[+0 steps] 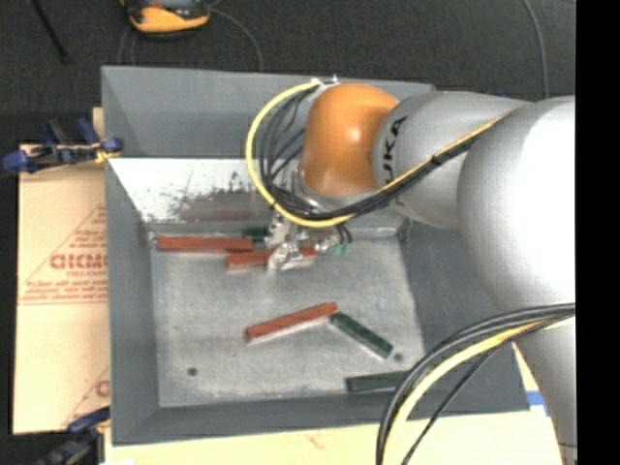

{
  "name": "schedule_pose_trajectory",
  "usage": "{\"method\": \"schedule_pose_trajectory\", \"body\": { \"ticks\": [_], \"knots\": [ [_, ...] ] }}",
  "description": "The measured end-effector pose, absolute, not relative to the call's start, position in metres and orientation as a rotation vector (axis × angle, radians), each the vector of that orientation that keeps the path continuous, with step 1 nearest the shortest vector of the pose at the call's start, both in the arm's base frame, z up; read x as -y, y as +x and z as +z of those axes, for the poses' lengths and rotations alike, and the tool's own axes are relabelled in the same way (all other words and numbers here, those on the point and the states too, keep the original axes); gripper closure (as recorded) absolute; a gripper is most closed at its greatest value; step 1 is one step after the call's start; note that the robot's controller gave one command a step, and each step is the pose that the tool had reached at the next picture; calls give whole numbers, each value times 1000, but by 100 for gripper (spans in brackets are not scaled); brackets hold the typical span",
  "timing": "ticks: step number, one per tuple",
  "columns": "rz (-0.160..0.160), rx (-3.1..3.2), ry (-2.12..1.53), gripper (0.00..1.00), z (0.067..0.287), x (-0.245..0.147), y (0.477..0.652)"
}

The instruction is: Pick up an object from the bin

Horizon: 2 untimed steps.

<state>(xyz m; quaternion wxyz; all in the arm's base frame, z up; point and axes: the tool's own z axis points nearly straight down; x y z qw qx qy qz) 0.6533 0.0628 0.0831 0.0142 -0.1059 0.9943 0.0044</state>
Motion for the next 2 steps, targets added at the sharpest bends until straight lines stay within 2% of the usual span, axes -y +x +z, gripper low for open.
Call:
{"method": "schedule_pose_trajectory", "body": {
  "ticks": [2],
  "knots": [
    [11,-3103,-333,100,86,-62,652]
  ]
}}
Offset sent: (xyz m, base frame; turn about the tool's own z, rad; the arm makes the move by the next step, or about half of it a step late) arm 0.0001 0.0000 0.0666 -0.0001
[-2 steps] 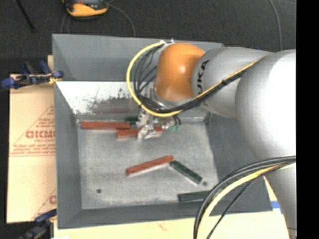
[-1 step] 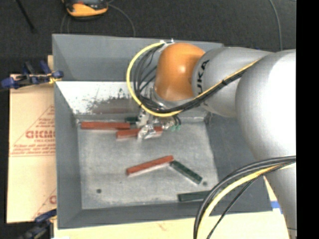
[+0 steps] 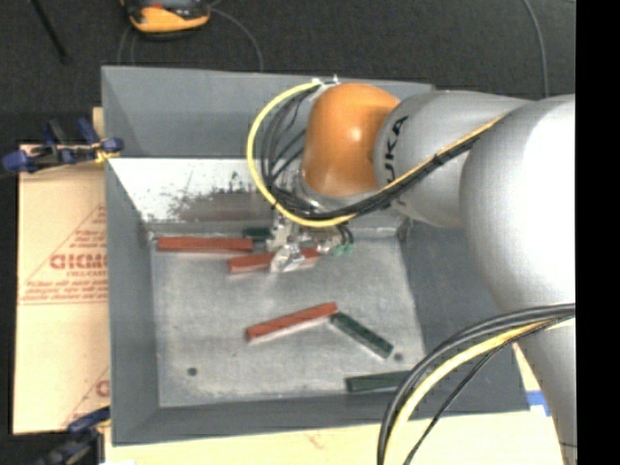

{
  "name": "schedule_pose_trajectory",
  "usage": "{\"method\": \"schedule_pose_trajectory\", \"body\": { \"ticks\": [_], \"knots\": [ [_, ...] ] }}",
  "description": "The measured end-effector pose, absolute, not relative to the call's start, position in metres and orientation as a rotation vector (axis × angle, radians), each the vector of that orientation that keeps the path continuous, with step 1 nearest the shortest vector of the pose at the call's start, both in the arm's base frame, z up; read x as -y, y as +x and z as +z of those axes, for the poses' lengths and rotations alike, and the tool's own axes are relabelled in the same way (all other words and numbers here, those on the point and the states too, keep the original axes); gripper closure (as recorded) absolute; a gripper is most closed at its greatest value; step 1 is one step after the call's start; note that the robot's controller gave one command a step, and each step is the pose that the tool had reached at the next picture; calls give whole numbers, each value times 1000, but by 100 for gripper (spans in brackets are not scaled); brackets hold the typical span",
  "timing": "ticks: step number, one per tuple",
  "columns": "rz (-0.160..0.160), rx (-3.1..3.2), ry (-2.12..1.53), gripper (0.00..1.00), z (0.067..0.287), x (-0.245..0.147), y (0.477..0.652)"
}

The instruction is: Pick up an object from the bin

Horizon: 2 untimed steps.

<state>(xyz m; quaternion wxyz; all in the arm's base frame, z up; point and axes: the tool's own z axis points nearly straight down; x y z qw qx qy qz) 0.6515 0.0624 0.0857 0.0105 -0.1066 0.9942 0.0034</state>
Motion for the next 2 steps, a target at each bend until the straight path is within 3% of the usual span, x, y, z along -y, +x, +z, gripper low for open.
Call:
{"method": "schedule_pose_trajectory", "body": {
  "ticks": [2],
  "knots": [
    [3,-3120,-335,100,118,-60,648]
  ]
}}
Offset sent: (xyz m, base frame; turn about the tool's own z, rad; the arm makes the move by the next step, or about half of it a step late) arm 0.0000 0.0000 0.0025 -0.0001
